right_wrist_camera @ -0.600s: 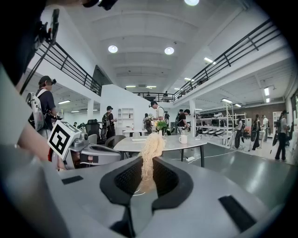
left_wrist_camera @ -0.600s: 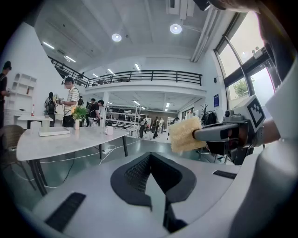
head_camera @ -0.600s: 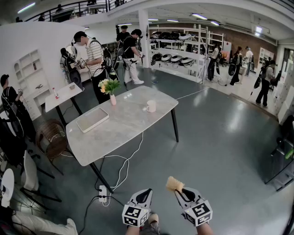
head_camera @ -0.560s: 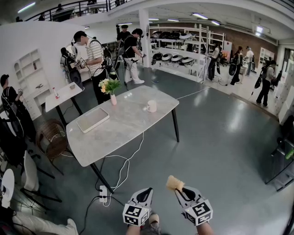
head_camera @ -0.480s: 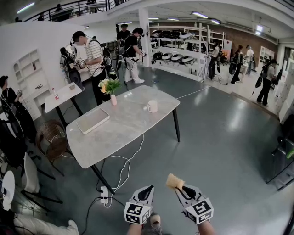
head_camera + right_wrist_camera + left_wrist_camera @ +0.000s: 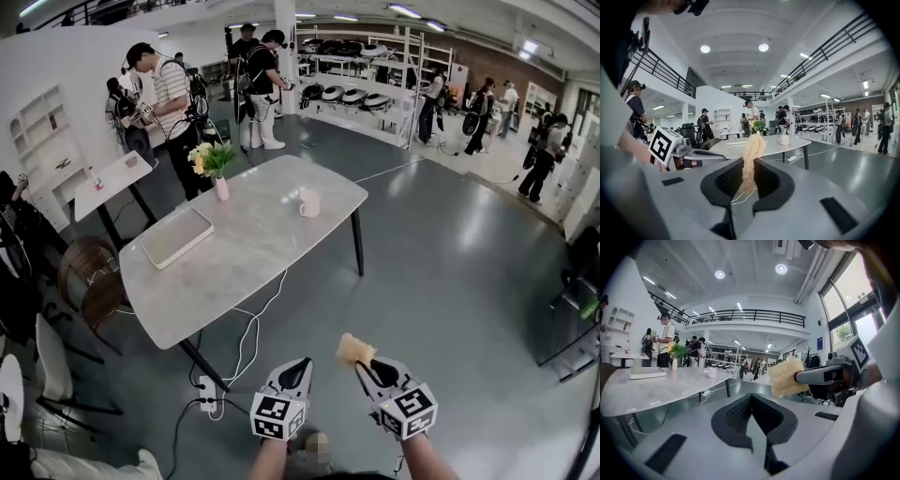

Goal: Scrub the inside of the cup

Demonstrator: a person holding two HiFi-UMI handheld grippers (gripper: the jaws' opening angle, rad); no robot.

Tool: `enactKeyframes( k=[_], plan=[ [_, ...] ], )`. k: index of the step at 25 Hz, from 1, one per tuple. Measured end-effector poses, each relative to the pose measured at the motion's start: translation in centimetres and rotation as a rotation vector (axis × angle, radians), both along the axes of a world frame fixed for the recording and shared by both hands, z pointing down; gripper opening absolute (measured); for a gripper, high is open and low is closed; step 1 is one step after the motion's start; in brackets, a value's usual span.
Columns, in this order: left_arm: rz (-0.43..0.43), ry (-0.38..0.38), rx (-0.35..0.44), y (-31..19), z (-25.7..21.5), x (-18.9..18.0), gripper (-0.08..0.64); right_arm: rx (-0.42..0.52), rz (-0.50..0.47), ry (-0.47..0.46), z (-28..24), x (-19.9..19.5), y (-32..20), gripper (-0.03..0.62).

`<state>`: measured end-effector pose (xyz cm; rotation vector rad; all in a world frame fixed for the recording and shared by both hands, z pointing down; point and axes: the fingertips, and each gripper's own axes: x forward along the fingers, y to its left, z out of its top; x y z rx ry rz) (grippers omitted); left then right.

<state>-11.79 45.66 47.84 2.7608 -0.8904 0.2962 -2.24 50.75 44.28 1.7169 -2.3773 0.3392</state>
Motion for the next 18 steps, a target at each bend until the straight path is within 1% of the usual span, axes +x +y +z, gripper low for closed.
enactKeyframes(
  k=[4,8,13,18],
  plan=[
    [0.005,0.009,-0.018,-2.6,0.7,0.0,0.012,-0.02,0.016,0.004,1.1,0.0,-2.1,0.06],
    [0.022,0.008,-0.023,-4.7,0.4,1.1,0.012,-0.019,0.026,-0.009,0.8,0.8,-4.1,0.06],
    [0.037,0.02,-0.037,-7.9,0.4,1.6,0.012,-0.041,0.056,0.018,1.1,1.2,-6.6,0.06],
    [0.058,0.018,-0.045,-9.4,1.1,1.8,0.012,-0.052,0.08,0.016,1.8,1.4,-8.3,0.06]
  ],
)
